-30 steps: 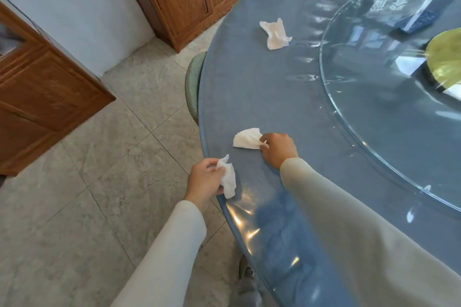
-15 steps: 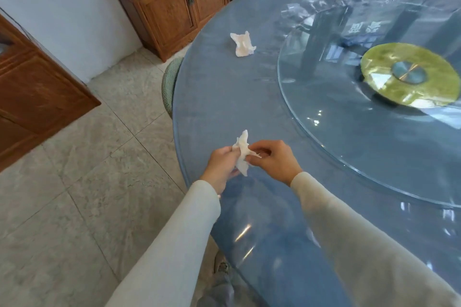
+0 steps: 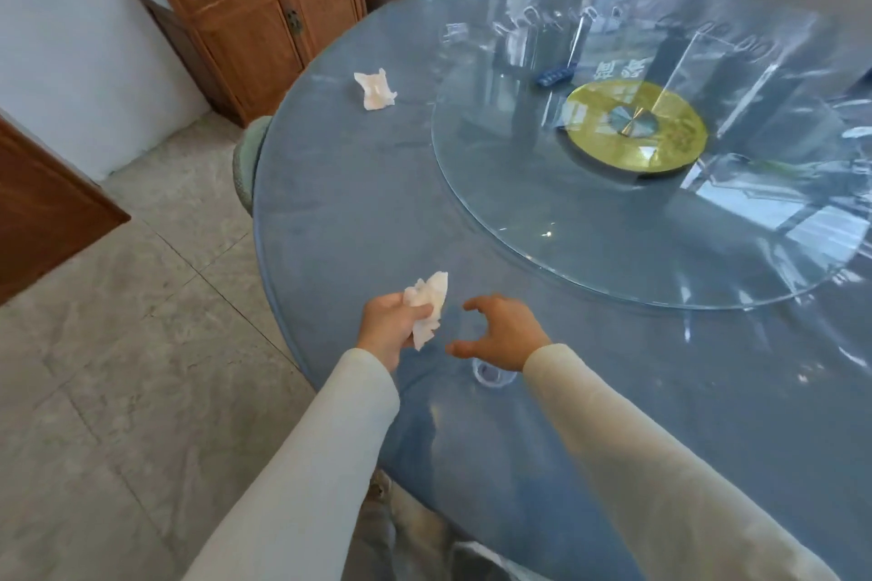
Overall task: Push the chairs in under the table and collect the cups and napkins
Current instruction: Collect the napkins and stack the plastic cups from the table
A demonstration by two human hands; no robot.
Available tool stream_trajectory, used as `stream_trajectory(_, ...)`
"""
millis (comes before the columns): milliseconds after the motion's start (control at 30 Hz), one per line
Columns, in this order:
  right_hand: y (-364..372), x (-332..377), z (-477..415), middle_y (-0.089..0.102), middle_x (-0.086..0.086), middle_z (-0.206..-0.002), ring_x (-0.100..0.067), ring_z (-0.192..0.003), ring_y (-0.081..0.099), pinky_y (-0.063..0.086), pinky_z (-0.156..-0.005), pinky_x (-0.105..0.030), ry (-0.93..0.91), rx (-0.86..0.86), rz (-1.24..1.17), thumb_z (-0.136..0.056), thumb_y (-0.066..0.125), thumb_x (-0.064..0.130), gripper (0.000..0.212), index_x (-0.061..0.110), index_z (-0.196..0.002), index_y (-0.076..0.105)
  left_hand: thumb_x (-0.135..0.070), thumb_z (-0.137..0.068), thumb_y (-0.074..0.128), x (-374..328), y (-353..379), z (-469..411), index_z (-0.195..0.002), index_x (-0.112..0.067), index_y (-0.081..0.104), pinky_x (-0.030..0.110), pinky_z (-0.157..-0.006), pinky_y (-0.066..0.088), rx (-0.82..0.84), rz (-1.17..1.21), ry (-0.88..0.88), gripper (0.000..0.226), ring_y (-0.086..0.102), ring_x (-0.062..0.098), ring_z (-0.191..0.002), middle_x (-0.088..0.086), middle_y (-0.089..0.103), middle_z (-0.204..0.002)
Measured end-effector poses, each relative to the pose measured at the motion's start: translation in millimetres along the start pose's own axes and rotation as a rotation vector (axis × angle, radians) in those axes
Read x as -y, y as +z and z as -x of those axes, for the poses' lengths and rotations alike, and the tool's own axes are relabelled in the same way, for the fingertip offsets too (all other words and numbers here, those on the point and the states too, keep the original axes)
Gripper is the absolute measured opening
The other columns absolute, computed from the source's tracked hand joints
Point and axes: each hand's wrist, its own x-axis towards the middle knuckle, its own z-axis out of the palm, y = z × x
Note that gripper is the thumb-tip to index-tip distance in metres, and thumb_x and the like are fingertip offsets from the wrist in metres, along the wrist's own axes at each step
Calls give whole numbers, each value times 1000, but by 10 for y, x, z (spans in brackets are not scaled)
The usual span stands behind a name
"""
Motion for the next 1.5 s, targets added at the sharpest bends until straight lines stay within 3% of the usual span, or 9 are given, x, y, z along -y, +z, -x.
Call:
stream_trajectory(67,113,-131,142,42,-8,-148,-31,-138,39,39,-111,-43,37,87,138,-61,85,64,107,27,-150,38,1,-88,70,79,47,87,-93,-8,73,33,-67,54,-13,10,-1,11,67,22,-63,14,70,-89)
stream_trajectory(133,239,-234,238,34,-11,-150,-36,-139,35,40,-110,-46,48,136,210,-58,89,57,116,27,-153,29,1,-88,70,141,78,170,-93,-8,72,33,-69,54,-21,20,-6,10,66,25,-70,16,69,-92)
stream_trajectory(300,323,-270,226,45,-10,-136,-34,-120,54,48,-98,-37,37,32,162,-74,82,36,81,22,-143,43,0,-88,72,161,-23,300,-114,3,69,40,-81,53,-66,19,-1,27,64,29,-87,17,67,-99)
stream_trajectory(433,227,-1,30,47,-9,-132,-35,-115,57,47,-94,-35,-2,-30,73,-72,81,36,78,22,-141,46,1,-87,71,31,-294,254,-116,5,69,41,-81,51,-105,36,31,29,62,30,-87,18,66,-100)
stream_trajectory(700,75,1043,-750,45,-9,-139,-33,-123,52,44,-99,-37,-39,-70,4,-71,83,41,85,21,-143,43,-6,-87,75,-541,-1143,-269,-116,-1,70,40,-79,54,-180,-6,124,30,68,30,-92,16,70,-107)
stream_trajectory(900,37,2109,-1536,47,-14,-138,-33,-122,53,42,-101,-34,-44,-113,7,-70,86,40,84,18,-141,47,-9,-83,80,-1180,-2238,-859,-126,-6,68,50,-97,57,-235,1,159,44,70,36,-107,14,71,-118)
stream_trajectory(1067,10,3055,-2130,49,-15,-137,-34,-121,55,45,-98,-37,-19,-169,1,-70,85,43,83,18,-140,48,-4,-83,78,-1817,-3219,-1335,-123,-1,68,42,-83,59,-242,1,168,42,70,29,-91,14,72,-109)
stream_trajectory(1200,-29,3666,-2534,50,-14,-138,-34,-120,55,47,-97,-41,3,-214,7,-71,84,47,84,18,-140,46,-14,-82,81,-2356,-3882,-1702,-128,-6,66,49,-96,57,-233,-34,163,50,71,32,-103,11,72,-115)
stream_trajectory(1500,-132,4314,-3700,50,-13,-138,-35,-121,55,47,-97,-42,85,-253,51,-72,83,47,84,18,-141,45,-13,-80,82,-3115,-4410,-2793,-122,-9,69,48,-92,59,-133,-67,133,44,73,31,-101,9,74,-108)
